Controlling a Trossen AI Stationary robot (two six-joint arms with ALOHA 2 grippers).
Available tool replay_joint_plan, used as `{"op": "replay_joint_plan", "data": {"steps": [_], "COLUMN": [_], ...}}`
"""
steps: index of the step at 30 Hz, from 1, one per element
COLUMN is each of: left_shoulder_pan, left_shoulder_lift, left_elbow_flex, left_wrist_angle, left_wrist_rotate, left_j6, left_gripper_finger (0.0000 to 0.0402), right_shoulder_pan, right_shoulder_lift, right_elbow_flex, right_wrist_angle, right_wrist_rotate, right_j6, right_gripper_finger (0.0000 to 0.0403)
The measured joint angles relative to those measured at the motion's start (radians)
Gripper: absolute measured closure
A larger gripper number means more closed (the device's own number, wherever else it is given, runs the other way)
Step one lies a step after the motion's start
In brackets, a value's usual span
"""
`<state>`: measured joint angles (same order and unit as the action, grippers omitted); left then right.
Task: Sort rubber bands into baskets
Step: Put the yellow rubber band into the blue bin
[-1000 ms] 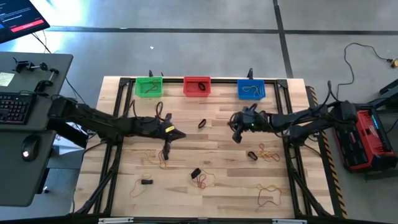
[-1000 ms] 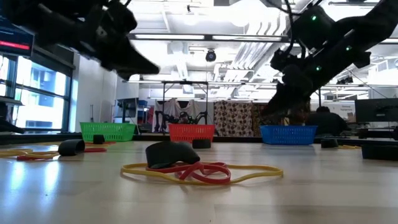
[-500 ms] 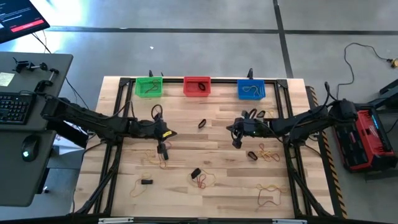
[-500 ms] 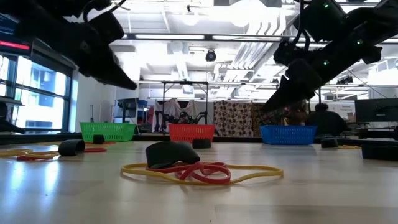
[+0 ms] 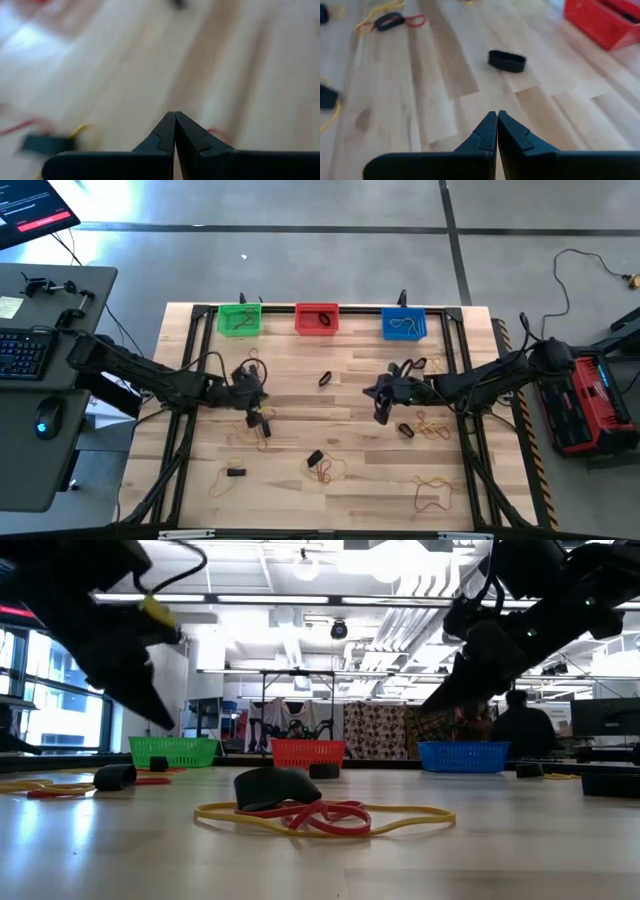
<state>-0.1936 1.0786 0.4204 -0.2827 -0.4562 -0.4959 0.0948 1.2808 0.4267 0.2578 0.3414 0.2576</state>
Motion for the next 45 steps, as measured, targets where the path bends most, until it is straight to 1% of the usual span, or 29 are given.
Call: {"op": "replay_joint_plan", "data": {"steps": [3,5,8,10,12,21,25,29,33,36,40,45], "left_shoulder_pan": [0.021,0.04,0.069,0.081,0.09,0.11,0.11,0.119,0.144,0.164,0.198,0.256], "left_shoulder_lift": [0.0,0.0,0.0,0.0,0.003,0.003,0.003,0.003,0.003,0.003,0.003,0.003], "left_elbow_flex": [0.0,0.0,0.0,0.0,0.0,0.0,0.0,0.0,0.0,0.0,0.0,0.0], "left_wrist_angle": [-0.096,-0.146,-0.192,-0.198,-0.194,-0.193,-0.224,-0.295,-0.352,-0.357,-0.35,-0.348], "left_wrist_rotate": [-0.076,-0.093,-0.077,-0.052,-0.048,-0.022,0.003,0.005,0.008,0.035,0.087,0.112], "left_j6": [-0.084,-0.14,-0.19,-0.176,-0.165,-0.174,-0.195,-0.267,-0.322,-0.295,-0.213,-0.16], "left_gripper_finger": [0.0401,0.0401,0.0401,0.04,0.0395,0.0327,0.0302,0.0291,0.0291,0.0291,0.0291,0.0291], "right_shoulder_pan": [0.0,0.0,0.0,0.0,0.0,0.0,0.0,0.0,-0.001,-0.001,-0.001,-0.001], "right_shoulder_lift": [0.0,0.0,0.0,0.0,0.0,0.0,0.0,0.0,0.0,0.0,0.0,0.0], "right_elbow_flex": [0.0,0.0,0.0,0.0,0.0,0.0,0.0,0.0,0.0,0.0,0.0,0.0], "right_wrist_angle": [0.003,0.003,0.003,0.003,0.003,0.003,0.003,0.003,0.003,0.002,0.003,0.003], "right_wrist_rotate": [0.032,0.035,0.035,0.035,0.035,0.035,0.04,0.076,0.078,0.079,0.079,0.096], "right_j6": [-0.003,-0.003,-0.003,-0.003,-0.003,-0.003,-0.004,-0.004,-0.004,-0.004,-0.004,-0.004], "right_gripper_finger": [0.0401,0.0401,0.0401,0.0401,0.0401,0.0401,0.0401,0.0401,0.0401,0.0401,0.0401,0.0401]}}
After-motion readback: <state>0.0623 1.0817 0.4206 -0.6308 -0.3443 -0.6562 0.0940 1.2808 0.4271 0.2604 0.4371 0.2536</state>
